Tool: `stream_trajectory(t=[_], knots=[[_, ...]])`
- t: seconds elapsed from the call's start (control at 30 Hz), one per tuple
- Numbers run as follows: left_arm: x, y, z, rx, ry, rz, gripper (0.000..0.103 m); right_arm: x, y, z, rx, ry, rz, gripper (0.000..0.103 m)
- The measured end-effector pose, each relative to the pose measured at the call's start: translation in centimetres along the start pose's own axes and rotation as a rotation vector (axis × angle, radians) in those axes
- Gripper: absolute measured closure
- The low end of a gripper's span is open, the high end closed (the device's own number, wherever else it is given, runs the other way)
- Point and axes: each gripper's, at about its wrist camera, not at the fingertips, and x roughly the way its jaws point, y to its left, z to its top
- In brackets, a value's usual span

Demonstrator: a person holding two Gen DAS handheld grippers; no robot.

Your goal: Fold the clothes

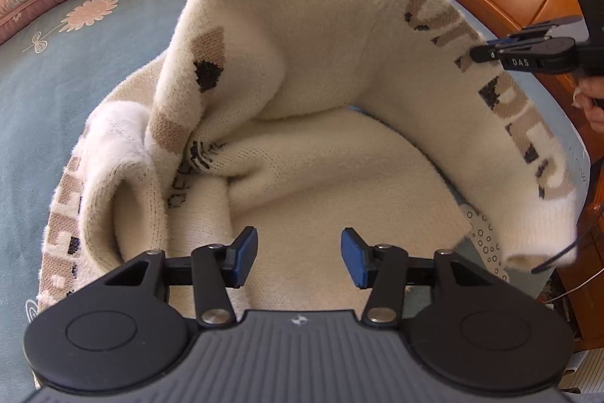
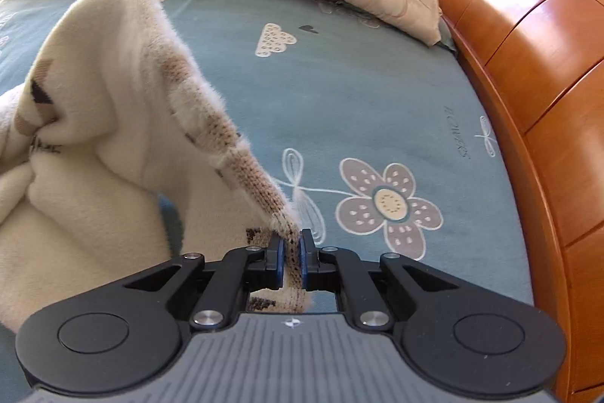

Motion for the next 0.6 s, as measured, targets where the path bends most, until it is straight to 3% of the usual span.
stream_trajectory(t=[0.27,0.3,0.4,0.47,0.6], knots=[[1.3,-1.9,1.1,0.032,0.022,0.004,0.053,6.2,-2.4,2.4,-0.037,-0.002,-0.039,0.091],[1.4,-2.0,1.2,0.031,0.024,0.006,0.053,6.9,-2.5,2.7,-0.026,0.005,-0.044,0.082],[1.4,-2.4,1.5,0.018,0.028,0.009,0.053,8.1,-3.1,3.7,0.018,0.024,-0.037,0.077],[1.4,-2.6,1.8,0.008,0.033,0.008,0.053,7.5,-3.5,3.5,0.05,0.009,-0.021,0.058],[1.6,-3.1,1.8,0.012,0.038,0.0,0.052,5.9,-4.8,1.7,0.14,0.009,0.013,0.045]])
